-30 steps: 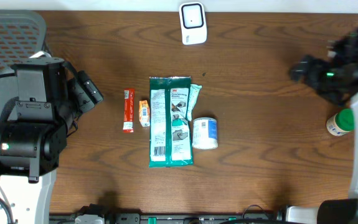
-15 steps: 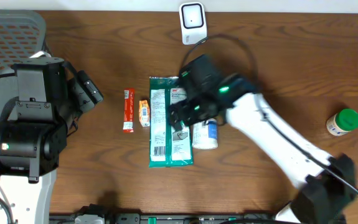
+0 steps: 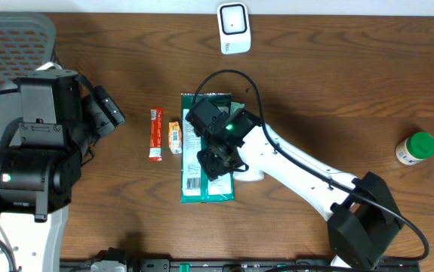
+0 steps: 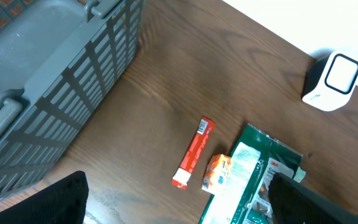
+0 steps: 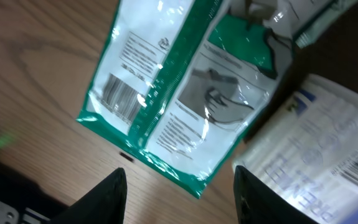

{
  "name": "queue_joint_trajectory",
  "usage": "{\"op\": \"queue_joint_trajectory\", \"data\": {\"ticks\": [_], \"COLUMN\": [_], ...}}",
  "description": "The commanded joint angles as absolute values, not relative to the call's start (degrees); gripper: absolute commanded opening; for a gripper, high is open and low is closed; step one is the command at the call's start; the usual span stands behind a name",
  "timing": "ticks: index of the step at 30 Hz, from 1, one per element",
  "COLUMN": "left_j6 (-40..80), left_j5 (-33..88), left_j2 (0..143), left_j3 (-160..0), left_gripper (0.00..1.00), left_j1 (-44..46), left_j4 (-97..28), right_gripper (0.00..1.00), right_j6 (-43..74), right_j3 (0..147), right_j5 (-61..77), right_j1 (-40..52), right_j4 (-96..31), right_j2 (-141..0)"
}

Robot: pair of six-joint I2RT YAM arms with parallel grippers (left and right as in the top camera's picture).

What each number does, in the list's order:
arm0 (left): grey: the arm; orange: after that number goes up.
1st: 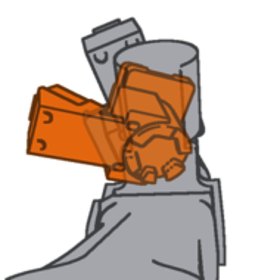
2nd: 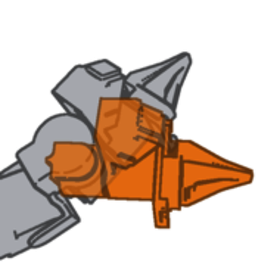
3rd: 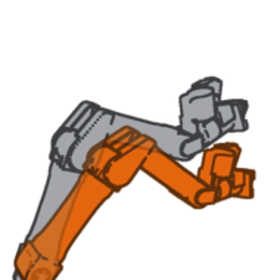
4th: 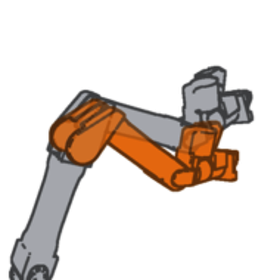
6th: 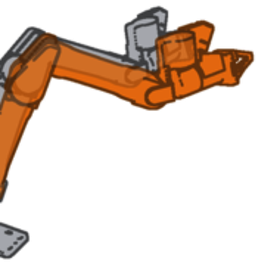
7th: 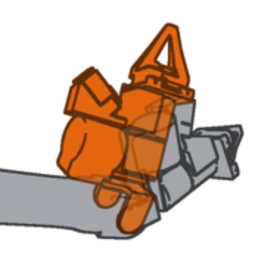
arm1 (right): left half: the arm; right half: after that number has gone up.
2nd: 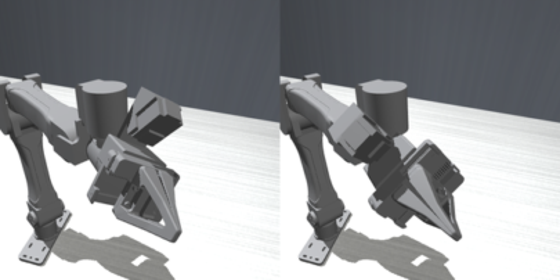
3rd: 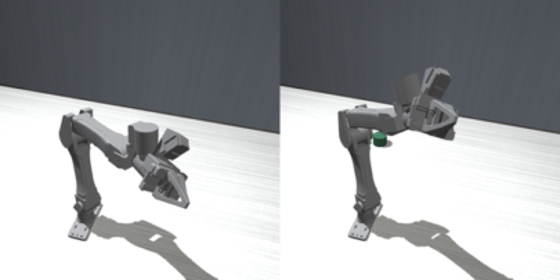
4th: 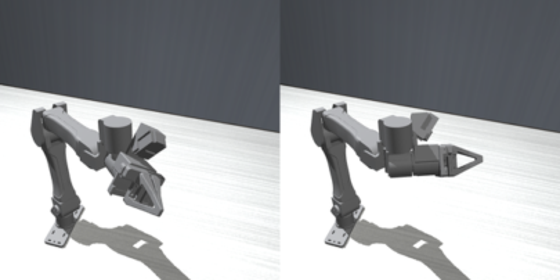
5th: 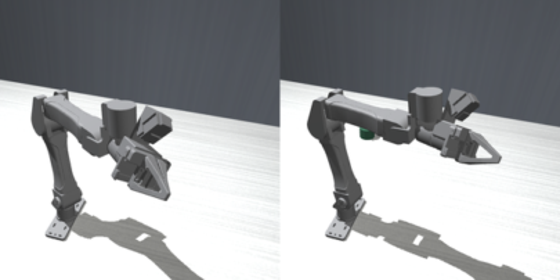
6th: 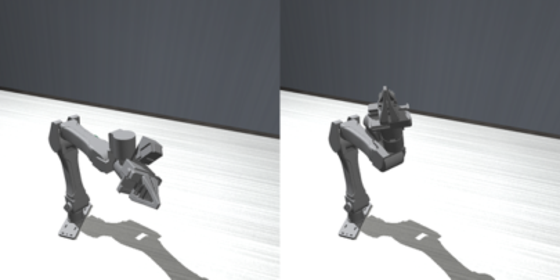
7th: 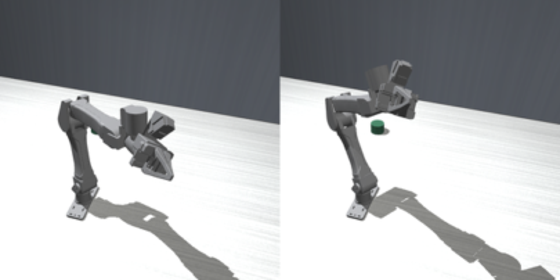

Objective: Scan the item barcode
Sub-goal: 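Reach the right gripper to the cotton swab tub and grasp it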

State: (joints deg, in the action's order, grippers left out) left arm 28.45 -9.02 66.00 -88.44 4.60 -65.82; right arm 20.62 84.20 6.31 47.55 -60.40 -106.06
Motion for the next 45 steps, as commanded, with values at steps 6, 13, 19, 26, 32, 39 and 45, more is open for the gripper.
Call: {"op": "queue_joint_trajectory", "data": {"ticks": [6,13,19,26,32,39,45], "left_j6": [27.88,27.88,27.88,27.88,27.88,27.88,27.88], "left_j5": [-9.69,-9.69,-9.69,-9.69,-9.69,-9.69,-9.69], "left_j2": [65.91,65.91,65.91,65.91,65.91,65.91,65.91], "left_j3": [-89.12,-89.12,-89.12,-89.12,-89.12,-89.12,-89.12], "left_gripper": [0.90,0.90,0.90,0.90,0.90,0.90,0.90], "left_j1": [4.45,4.45,4.45,4.45,4.45,4.45,4.45], "left_j4": [-65.98,-65.98,-65.98,-65.98,-65.98,-65.98,-65.98], "right_gripper": [0.55,0.56,0.58,0.57,0.54,0.55,0.57], "right_j6": [22.72,22.98,25.76,26.35,26.37,26.33,26.30], "right_j3": [84.09,84.09,84.09,83.50,79.31,78.72,78.72], "right_j5": [-0.19,-3.11,-7.22,-7.22,-4.29,-5.98,-6.00], "right_j1": [47.70,46.72,44.47,40.07,39.03,37.15,33.58], "right_j4": [-65.87,-68.64,-69.80,-69.01,-62.72,-64.14,-65.67], "right_j2": [-106.04,-106.04,-106.04,-106.04,-106.04,-106.04,-106.04]}}
